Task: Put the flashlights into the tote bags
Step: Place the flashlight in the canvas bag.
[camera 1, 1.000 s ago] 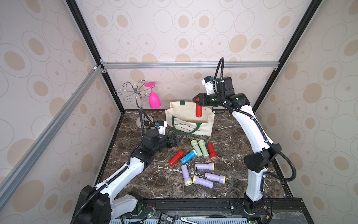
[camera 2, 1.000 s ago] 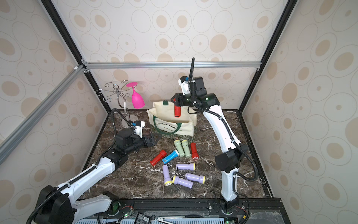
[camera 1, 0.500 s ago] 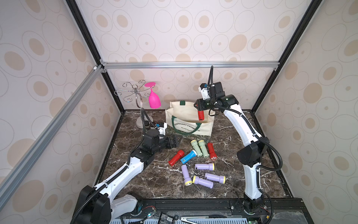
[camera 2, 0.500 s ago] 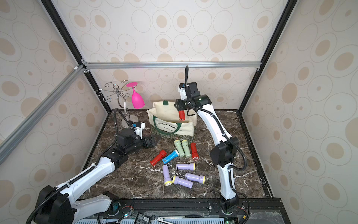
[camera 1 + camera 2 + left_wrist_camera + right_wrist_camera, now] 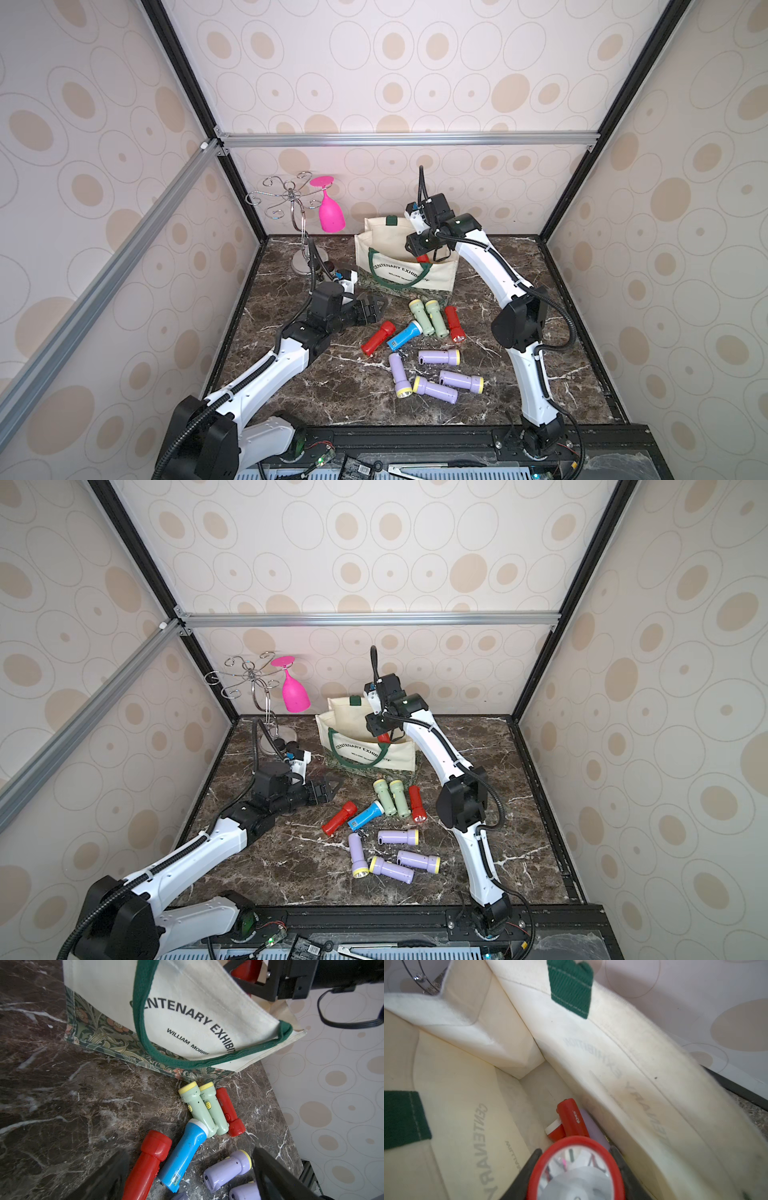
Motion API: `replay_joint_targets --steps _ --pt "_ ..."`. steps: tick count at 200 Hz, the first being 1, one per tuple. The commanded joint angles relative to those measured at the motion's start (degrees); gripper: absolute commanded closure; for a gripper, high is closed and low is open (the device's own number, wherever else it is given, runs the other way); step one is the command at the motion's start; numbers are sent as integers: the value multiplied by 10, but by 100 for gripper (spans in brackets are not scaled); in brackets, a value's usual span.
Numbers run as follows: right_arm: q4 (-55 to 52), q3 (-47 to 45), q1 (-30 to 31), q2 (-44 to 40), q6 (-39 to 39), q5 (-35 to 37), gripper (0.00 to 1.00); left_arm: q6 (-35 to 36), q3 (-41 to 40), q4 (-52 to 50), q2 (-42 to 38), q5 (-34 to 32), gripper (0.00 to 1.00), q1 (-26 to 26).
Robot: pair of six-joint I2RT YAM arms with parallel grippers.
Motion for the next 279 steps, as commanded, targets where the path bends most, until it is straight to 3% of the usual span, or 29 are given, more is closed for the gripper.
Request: replay_joint_targets --steps 1,104,169,206,279 --pt "-13 13 0 10 -15 11 95 6 -11 -19 15 -17 10 -2" --pt "-23 6 1 38 -3 4 66 -3 -53 -2 20 -17 17 -2" --pt "-20 7 2 29 3 44 51 17 -60 -10 27 -24 21 -2" --pt "-18 17 2 14 7 38 28 30 -62 -12 38 -21 21 -2" --pt "-7 67 9 -40 26 -9 20 66 -36 -22 91 -15 22 -4"
